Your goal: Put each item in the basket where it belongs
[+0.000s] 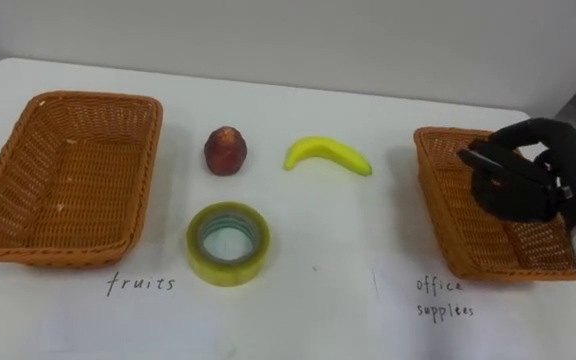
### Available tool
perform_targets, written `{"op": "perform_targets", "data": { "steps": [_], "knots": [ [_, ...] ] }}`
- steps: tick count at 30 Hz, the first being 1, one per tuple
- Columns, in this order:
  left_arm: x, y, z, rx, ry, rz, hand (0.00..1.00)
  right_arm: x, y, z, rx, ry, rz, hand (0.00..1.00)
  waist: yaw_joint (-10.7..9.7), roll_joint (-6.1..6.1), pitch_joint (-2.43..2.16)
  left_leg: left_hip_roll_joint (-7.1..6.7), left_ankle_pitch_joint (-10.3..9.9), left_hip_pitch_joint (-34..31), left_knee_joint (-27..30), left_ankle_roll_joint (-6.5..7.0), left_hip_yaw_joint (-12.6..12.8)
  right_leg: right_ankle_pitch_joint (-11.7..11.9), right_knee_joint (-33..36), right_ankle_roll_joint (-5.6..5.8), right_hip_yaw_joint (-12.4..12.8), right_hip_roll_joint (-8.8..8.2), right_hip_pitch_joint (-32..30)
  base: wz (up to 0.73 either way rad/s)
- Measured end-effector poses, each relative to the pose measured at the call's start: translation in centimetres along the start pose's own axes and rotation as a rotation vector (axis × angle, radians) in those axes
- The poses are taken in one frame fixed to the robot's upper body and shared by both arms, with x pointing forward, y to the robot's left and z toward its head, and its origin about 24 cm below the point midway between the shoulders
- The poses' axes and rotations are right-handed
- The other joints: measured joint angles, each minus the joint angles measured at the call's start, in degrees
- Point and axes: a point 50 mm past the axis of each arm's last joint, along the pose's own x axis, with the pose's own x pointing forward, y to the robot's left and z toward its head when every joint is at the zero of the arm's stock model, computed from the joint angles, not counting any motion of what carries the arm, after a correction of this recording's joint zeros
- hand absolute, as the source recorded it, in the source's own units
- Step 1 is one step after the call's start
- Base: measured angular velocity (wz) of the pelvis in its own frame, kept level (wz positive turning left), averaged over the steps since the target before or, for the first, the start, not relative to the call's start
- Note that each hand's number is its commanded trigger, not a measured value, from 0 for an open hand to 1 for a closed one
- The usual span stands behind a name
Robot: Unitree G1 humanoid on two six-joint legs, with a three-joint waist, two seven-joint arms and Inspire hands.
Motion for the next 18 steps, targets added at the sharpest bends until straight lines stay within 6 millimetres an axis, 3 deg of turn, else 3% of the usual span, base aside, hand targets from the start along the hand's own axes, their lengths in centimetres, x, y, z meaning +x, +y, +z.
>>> {"op": "perform_targets", "data": {
  "steps": [8,15,18],
  "knots": [
    [0.02,0.11,0.17,-0.001,-0.008,0.000,0.00,-0.02,0.01,-0.03,-0.003,0.001,0.001,1.00,-0.11,-0.55,-0.01,-0.01,0.00,0.04,-0.03,0.00,-0.26,0.00,-0.06,0.00,-0.08,-0.01,0.10,0.00],
    [0.06,0.32,0.50,-0.003,-0.021,0.008,0.00,-0.03,0.08,-0.14,-0.007,0.006,0.004,1.00,-0.11,-0.33,0.58,-0.09,0.00,-0.10,-0.08,0.00,-0.33,-0.02,-0.19,0.04,-0.17,-0.02,0.10,0.00],
    [0.06,0.34,0.52,-0.003,-0.020,0.009,0.00,-0.10,0.52,-0.93,-0.012,0.041,0.026,1.00,-0.08,-0.28,0.63,-0.14,0.00,-0.17,-0.10,0.00,-0.35,-0.06,-0.25,0.09,-0.18,-0.03,0.08,0.00]
  ]
}}
